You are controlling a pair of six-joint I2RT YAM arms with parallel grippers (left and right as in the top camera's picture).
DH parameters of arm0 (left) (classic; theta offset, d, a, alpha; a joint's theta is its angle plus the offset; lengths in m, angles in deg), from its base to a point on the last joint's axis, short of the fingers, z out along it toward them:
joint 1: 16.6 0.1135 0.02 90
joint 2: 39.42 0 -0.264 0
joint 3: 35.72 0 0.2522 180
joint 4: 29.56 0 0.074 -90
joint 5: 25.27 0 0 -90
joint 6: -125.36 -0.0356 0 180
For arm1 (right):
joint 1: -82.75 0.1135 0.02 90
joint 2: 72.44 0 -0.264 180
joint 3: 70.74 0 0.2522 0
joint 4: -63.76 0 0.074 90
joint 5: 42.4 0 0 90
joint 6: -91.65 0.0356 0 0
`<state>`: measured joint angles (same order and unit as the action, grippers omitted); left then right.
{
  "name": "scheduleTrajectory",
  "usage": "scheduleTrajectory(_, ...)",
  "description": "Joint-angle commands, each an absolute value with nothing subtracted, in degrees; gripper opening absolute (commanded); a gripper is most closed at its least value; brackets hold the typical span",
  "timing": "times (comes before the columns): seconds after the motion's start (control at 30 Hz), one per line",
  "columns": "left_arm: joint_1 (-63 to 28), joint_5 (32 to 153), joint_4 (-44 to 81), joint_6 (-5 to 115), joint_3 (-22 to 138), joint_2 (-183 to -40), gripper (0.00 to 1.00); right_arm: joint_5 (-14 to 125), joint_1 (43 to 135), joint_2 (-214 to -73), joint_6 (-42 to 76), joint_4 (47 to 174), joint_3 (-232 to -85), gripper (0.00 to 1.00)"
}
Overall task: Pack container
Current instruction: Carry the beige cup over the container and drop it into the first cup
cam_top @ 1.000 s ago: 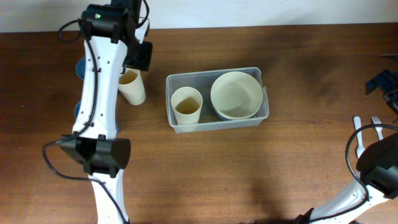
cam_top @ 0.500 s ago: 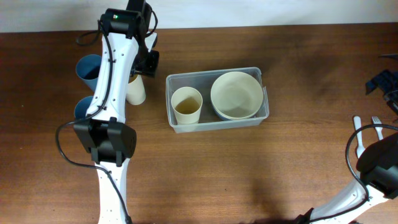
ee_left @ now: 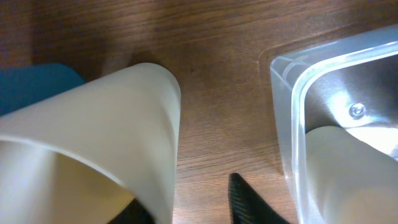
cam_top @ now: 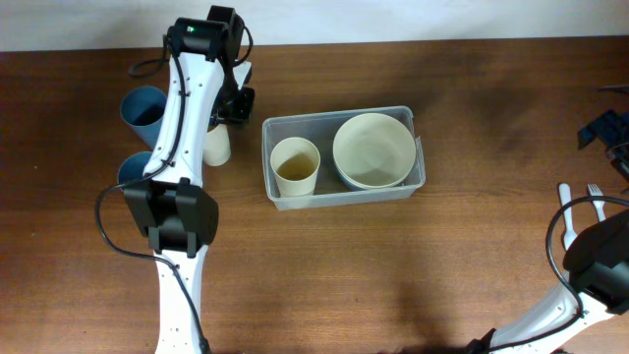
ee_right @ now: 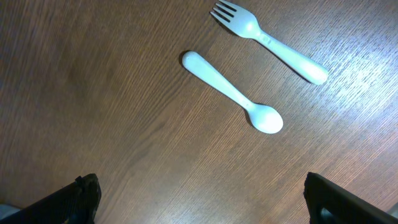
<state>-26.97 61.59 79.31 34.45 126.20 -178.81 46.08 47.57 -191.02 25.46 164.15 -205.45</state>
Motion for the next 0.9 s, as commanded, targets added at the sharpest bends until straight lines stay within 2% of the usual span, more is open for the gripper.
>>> scheduleTrajectory(0.0, -26.91, 62.40, 79.42, 34.54, 126.13, -179.11, 0.21, 45.43, 47.44, -191.18, 25.70, 164.02, -205.45, 0.99)
scheduleTrajectory(0.1, -26.93, 62.40, 79.46, 34.54, 126.15, -179.11, 0.02, 45.43, 47.44, -191.15, 25.70, 164.02, -205.45, 0.99)
scheduleTrajectory(0.33, -26.91, 61.90, 77.82, 34.52, 128.93, -178.90, 0.02, 45.43, 47.44, -191.15, 25.70, 164.02, -205.45, 0.99)
scheduleTrajectory(0.63, -26.89, 59.80, 80.90, 34.56, 149.56, -178.83, 0.02, 45.43, 47.44, -191.15, 25.70, 164.02, -205.45, 0.99)
scheduleTrajectory(0.87, -29.60, 61.81, 80.90, 34.71, 154.09, -170.70, 0.02, 45.43, 47.44, -191.18, 25.70, 164.02, -205.45, 0.99)
